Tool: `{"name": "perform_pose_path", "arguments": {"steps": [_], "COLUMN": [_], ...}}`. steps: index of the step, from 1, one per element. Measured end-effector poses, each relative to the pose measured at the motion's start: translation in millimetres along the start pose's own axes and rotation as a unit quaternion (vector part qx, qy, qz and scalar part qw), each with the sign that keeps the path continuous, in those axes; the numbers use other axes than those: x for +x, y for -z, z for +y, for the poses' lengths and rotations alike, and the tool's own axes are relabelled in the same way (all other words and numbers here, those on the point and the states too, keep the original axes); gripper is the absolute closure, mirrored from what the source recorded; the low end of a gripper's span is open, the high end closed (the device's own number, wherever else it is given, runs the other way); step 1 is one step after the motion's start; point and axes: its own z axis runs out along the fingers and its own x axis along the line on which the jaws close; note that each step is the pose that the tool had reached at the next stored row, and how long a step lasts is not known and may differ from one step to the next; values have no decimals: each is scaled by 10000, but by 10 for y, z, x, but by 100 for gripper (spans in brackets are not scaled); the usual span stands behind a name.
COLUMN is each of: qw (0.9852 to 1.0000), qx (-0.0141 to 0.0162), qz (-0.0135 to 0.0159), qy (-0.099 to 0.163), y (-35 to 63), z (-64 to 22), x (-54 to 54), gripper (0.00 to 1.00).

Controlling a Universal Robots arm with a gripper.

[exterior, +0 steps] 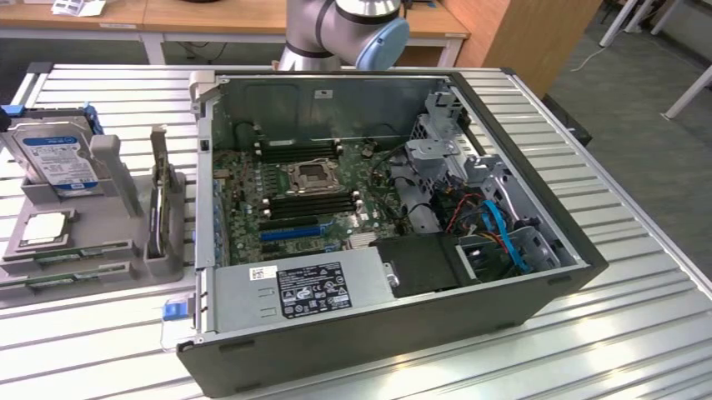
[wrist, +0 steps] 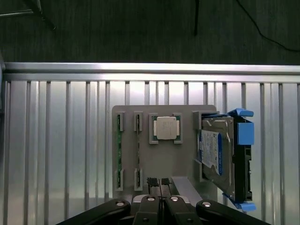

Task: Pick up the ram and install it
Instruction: 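Pick up the ram and move it above insertion slot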

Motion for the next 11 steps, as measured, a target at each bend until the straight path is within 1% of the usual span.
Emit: {"name": "perform_pose_path", "arguments": {"steps": [6, 11], "qw": [9999, 9999], "qx": [-2, -2], "qz": [5, 5], "qy": [115, 119], "y": [0, 0], "z": [0, 0], "x": [0, 5], "gripper": [90, 90]}}
